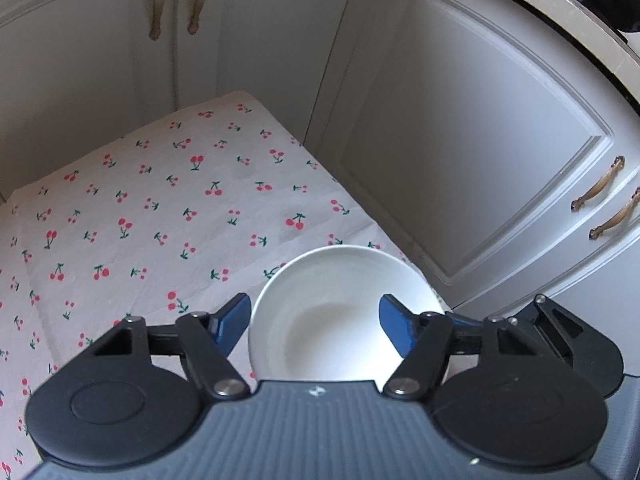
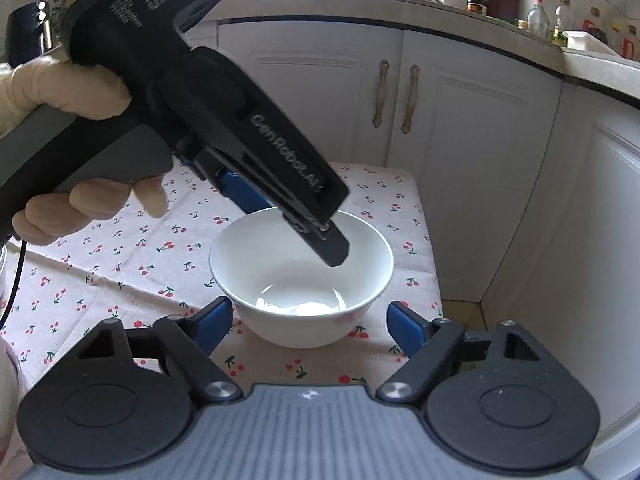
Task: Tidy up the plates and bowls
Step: 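Grasp the rim of the remaining pink-decal white bowl with the left gripper, then carry the pink-decal bowl with the left gripper over the nested bowls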
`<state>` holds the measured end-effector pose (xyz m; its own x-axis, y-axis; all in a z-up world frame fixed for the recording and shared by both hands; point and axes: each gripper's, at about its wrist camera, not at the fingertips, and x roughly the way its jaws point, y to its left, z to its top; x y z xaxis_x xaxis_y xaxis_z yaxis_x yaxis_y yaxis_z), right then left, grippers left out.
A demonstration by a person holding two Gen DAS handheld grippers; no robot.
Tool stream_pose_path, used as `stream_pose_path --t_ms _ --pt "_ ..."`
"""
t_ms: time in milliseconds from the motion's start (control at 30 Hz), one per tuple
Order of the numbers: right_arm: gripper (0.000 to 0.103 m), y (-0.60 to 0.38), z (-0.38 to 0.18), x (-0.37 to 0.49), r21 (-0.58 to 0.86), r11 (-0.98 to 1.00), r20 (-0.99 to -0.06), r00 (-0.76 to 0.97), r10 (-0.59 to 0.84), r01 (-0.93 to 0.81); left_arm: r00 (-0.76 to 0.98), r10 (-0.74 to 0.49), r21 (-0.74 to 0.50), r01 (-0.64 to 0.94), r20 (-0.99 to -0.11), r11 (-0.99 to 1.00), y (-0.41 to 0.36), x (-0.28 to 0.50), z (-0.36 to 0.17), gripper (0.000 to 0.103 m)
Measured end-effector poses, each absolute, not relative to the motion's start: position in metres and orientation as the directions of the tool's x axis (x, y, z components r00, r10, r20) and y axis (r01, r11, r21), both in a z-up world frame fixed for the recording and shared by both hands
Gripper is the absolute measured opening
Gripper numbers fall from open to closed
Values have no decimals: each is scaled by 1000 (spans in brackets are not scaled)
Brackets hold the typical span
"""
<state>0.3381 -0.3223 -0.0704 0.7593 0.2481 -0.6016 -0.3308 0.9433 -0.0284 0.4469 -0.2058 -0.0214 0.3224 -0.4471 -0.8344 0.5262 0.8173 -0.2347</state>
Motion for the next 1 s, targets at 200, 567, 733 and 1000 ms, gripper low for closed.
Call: stream_pose_path --t_ms 200,567,733,1000 --pt "85 -317 -71 338 -56 936 -590 768 251 -349 309 -453 -242 532 -837 811 -206 450 -25 67" --pt "84 -318 -71 337 -49 937 -592 766 253 -347 301 -457 -243 544 -837 803 -208 449 -23 67" --pt "84 -318 -68 335 -50 936 -601 759 251 -349 297 -461 -247 547 -837 800 -208 443 -18 67" --pt "84 -314 -63 319 -25 943 -626 741 244 -332 299 -470 -238 572 -831 785 -209 422 -2 67"
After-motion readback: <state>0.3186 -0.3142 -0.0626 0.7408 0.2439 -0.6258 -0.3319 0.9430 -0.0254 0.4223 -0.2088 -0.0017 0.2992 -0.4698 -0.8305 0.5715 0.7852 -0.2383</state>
